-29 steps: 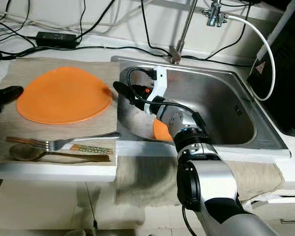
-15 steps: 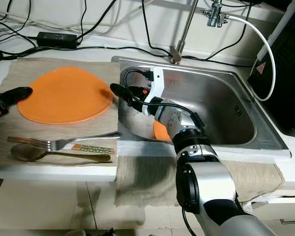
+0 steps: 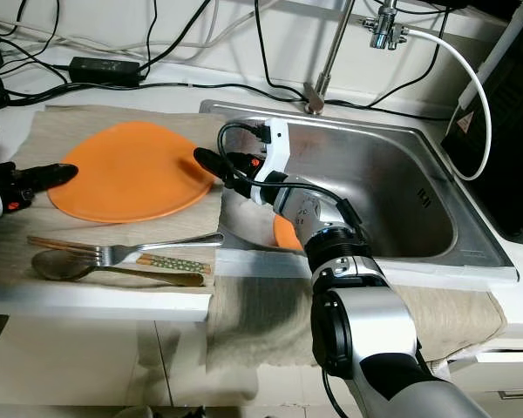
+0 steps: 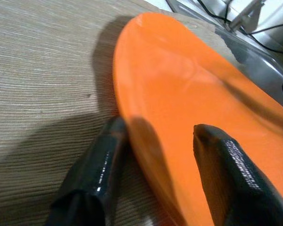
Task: Kitchen organization
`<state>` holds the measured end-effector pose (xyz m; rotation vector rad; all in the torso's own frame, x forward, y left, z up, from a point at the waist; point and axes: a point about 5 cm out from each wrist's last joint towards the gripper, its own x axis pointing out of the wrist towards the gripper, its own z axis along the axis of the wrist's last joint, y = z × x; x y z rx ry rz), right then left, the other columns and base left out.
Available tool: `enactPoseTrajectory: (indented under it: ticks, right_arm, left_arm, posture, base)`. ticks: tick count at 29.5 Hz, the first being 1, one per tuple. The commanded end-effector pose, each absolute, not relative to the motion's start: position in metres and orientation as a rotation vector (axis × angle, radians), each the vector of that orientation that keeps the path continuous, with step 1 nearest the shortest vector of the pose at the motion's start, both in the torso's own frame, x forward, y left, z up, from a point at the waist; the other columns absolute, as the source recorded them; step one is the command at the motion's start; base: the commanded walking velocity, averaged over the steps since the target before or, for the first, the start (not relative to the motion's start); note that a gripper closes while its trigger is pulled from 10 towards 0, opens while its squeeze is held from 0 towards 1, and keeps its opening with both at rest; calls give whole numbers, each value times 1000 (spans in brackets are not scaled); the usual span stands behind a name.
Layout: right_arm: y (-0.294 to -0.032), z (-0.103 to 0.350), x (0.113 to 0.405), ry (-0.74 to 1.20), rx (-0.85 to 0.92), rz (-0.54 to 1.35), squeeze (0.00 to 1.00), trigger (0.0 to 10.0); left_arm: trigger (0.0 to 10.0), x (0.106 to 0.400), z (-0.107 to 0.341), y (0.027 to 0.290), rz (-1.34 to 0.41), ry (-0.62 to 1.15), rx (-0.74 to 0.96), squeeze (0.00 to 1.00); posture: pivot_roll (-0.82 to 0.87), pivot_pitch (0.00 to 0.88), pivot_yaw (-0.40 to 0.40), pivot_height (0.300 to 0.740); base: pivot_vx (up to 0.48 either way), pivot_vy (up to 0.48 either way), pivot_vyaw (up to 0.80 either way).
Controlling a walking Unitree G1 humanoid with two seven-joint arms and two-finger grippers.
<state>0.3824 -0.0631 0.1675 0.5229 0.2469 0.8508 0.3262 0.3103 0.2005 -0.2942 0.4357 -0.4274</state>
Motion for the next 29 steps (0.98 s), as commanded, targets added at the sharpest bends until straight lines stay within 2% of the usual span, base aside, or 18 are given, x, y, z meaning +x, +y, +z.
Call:
enactPoseTrajectory:
  ticks: [1, 23, 27, 29]
  right_arm:
    - [-68, 168, 383, 241, 518, 833, 0, 10000]
    - [-69, 167, 384, 240, 513, 813, 0, 10000]
    - [-69, 168, 385, 237, 517, 804, 0, 10000]
    - [-72, 168, 386, 229, 522, 781, 0, 10000]
  left_arm:
    - [0, 329, 195, 299, -466, 476, -287, 0]
    - [0, 333, 201, 303, -419, 411, -325, 0]
    - [0, 336, 206, 309, -348, 364, -348, 0]
    - [0, 340, 213, 319, -259, 298, -376, 0]
  posture:
    - [-5, 0, -125, 740]
    - [-2, 0, -128, 740]
    - [-2, 0, -128, 740]
    - [-3, 0, -126, 740]
  base:
    - [0, 0, 0]
    - [0, 0, 0]
    - [0, 0, 0]
    - [0, 0, 0]
